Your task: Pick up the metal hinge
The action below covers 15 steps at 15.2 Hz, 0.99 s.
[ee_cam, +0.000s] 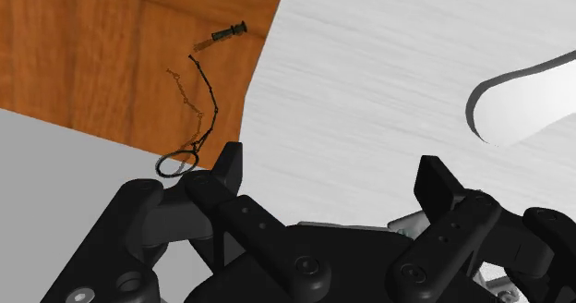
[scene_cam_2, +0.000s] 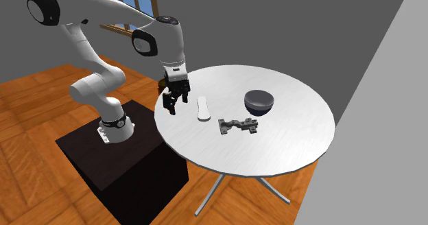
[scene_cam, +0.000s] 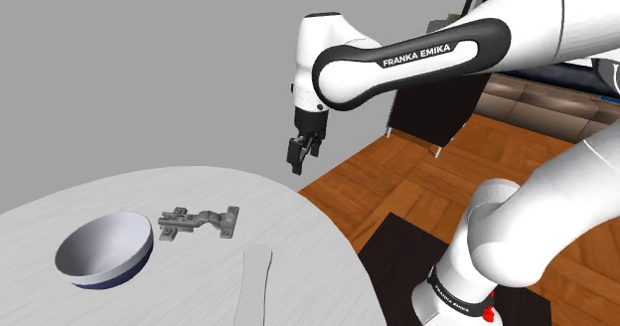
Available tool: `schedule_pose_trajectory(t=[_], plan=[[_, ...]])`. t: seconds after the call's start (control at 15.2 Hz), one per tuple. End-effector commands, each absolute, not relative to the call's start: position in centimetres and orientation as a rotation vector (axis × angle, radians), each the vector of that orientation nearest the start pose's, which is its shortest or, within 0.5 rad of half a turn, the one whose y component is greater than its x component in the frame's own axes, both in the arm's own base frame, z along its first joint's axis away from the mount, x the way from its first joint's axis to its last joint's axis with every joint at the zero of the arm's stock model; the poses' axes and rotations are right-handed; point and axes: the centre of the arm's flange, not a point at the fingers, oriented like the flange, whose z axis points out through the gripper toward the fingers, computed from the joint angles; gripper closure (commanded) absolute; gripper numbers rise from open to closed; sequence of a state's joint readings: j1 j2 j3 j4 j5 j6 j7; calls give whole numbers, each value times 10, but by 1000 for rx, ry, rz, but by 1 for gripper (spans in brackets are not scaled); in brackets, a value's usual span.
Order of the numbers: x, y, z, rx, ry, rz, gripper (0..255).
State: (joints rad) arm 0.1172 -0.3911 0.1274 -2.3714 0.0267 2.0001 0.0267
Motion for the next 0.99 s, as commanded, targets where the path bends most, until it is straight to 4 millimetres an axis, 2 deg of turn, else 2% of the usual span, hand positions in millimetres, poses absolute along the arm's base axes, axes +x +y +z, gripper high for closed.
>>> schedule_pose_trajectory(t=[0.0,0.92], plan=[[434,124,458,-3134,-356,-45,0],[535,241,377,-3031,-648,-122,0]])
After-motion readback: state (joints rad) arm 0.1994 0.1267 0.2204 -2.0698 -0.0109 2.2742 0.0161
